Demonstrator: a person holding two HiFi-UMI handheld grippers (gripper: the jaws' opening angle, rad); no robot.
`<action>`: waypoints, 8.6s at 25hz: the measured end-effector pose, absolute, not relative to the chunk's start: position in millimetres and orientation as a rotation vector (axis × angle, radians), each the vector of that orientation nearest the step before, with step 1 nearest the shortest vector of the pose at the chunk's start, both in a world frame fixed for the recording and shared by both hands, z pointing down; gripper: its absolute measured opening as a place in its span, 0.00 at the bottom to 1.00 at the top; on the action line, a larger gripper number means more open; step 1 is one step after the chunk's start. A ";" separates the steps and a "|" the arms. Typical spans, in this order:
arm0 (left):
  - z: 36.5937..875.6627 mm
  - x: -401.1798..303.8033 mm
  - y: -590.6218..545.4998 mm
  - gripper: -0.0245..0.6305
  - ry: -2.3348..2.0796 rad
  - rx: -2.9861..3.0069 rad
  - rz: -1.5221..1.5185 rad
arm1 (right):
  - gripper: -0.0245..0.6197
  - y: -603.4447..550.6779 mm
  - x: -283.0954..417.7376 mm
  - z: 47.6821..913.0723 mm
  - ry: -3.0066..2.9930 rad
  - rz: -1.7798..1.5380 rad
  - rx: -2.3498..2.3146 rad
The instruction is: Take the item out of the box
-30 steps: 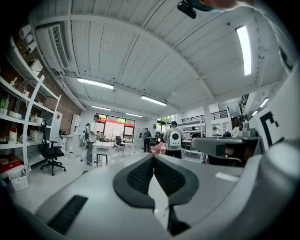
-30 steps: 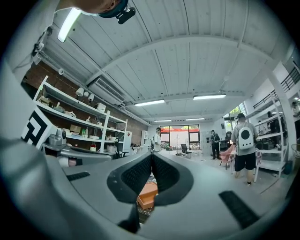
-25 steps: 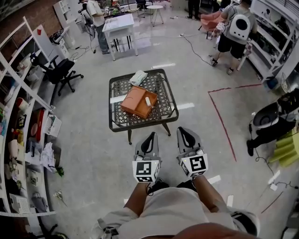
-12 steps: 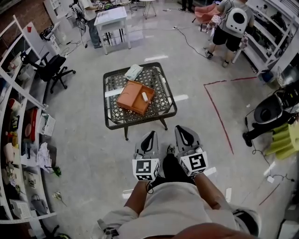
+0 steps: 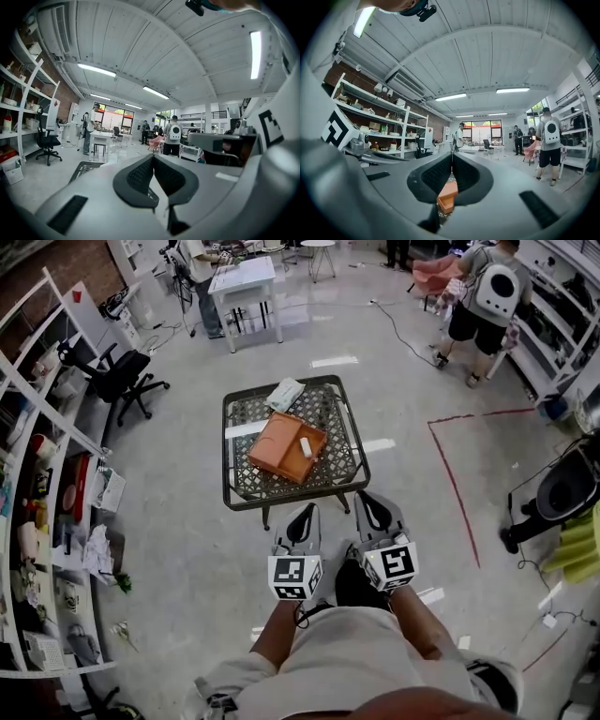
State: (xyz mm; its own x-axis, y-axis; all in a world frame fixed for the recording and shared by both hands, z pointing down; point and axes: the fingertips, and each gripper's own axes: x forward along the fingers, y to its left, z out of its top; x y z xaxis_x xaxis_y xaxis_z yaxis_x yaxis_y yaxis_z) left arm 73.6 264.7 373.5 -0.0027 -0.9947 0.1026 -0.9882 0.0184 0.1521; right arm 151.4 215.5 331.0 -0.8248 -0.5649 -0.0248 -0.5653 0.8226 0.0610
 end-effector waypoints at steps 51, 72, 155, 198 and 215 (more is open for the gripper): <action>539.0 -72.2 -32.6 0.05 -1.710 1.884 0.289 | 0.05 -69.1 -4.7 486.7 3.369 -0.362 -0.907; 688.8 -102.9 -61.9 0.05 -1.444 1.611 0.429 | 0.05 -79.2 -37.5 587.7 3.464 -0.747 -1.212; 766.4 -100.6 -72.7 0.23 -1.296 1.627 0.720 | 0.05 -74.0 -6.4 616.0 3.312 -0.888 -1.457; 548.7 -96.1 -35.6 0.23 -1.996 1.682 0.464 | 0.05 -63.1 -19.5 514.8 3.403 -0.327 -0.791; 434.8 -77.7 29.9 0.23 -2.337 1.622 0.269 | 0.05 -27.8 -9.1 426.4 3.268 -0.146 -0.576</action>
State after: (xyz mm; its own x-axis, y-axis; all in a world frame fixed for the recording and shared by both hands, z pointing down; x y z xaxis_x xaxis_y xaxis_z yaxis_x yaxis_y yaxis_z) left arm -77.7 29.9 434.8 -0.3284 -0.8835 0.3341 -0.9363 0.3512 0.0085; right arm -9.1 -27.8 426.4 -0.9242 -0.3303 0.1915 -0.3461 0.9366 -0.0549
